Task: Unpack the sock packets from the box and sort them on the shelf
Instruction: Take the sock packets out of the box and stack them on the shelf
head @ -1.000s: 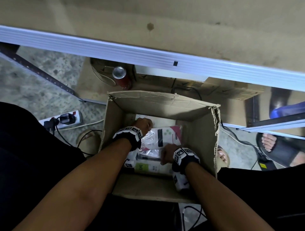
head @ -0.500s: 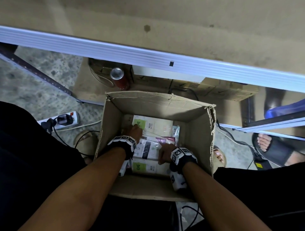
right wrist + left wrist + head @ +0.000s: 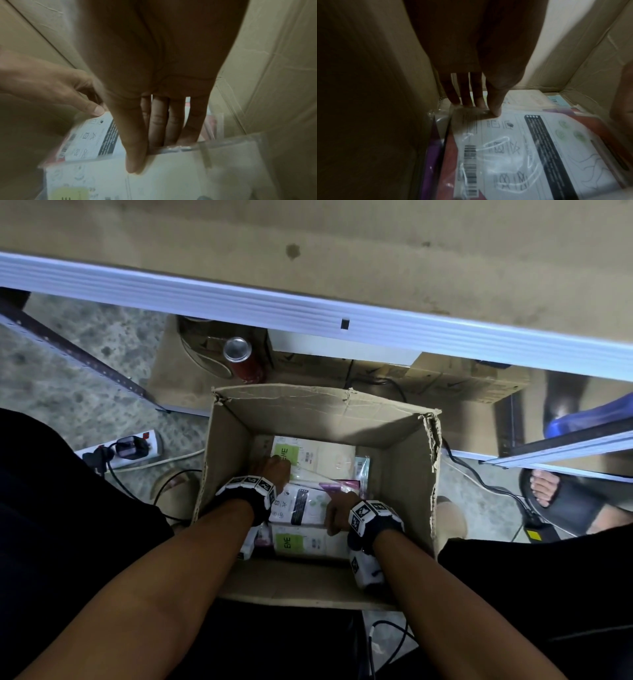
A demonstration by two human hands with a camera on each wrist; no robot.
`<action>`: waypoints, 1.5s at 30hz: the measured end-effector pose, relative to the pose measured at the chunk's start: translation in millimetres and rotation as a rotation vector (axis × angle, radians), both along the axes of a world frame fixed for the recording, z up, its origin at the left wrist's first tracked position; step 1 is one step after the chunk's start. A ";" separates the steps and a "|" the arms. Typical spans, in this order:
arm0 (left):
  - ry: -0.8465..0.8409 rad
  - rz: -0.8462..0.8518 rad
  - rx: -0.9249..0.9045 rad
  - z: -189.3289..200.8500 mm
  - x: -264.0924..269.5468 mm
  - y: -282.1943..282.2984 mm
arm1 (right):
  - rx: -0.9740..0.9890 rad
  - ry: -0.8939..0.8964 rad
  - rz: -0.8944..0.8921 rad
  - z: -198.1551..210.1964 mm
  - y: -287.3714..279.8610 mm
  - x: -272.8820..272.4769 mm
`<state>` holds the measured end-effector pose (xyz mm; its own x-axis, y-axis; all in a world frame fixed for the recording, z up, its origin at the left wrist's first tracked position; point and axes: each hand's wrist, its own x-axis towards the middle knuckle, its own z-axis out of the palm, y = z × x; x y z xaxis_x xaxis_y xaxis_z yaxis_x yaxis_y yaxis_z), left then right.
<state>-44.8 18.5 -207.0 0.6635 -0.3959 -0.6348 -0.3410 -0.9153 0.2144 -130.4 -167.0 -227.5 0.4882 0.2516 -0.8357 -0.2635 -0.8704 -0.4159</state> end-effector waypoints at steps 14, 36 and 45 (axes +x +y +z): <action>0.080 -0.026 -0.102 65.6 -7.7 -7.9 | -0.205 -0.198 0.080 69.2 2.0 8.7; -0.350 -0.221 -0.329 333.2 38.3 -9.7 | -0.376 -0.663 0.096 350.5 -13.4 32.7; -0.413 -0.206 -0.436 433.0 86.3 13.2 | -0.290 -0.817 0.045 454.1 -42.2 55.7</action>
